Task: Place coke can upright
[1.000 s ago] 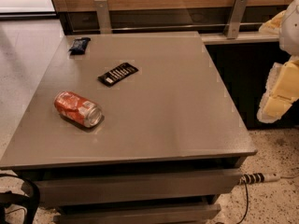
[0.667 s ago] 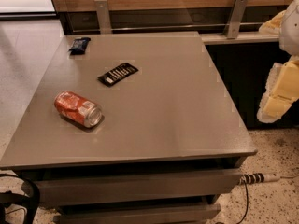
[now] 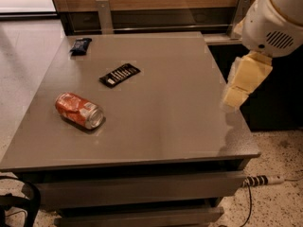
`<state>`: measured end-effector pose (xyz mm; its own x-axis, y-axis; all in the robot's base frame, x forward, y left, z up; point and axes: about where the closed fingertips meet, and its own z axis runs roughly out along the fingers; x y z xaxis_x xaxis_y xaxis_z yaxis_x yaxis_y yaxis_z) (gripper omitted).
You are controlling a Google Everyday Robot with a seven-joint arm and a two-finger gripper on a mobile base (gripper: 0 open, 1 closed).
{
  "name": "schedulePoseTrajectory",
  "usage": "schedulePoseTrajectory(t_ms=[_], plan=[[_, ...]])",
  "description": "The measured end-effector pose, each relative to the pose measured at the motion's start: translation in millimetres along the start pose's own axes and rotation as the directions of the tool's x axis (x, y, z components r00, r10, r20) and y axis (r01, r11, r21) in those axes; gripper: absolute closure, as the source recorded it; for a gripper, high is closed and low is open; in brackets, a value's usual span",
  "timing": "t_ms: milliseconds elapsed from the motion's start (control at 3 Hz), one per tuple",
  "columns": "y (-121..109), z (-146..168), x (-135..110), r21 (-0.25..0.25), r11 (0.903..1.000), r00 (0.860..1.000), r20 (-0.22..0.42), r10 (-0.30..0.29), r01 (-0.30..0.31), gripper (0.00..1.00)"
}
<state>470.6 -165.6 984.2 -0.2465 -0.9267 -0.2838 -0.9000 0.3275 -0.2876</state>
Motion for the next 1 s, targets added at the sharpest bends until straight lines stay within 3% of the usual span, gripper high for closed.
schedulePoseTrajectory(t_ms=[333,667,1000], plan=[[-5,23,-37,-0.027,0.998,0.998,0.022,0.058,-0.057,0.0],[-5,43,-75,-0.075,0.9941,0.997,0.015,0.08,-0.078,0.0],[1,61,-114,-0.133,0.9892,0.998,-0.014,0.059,-0.06,0.0]])
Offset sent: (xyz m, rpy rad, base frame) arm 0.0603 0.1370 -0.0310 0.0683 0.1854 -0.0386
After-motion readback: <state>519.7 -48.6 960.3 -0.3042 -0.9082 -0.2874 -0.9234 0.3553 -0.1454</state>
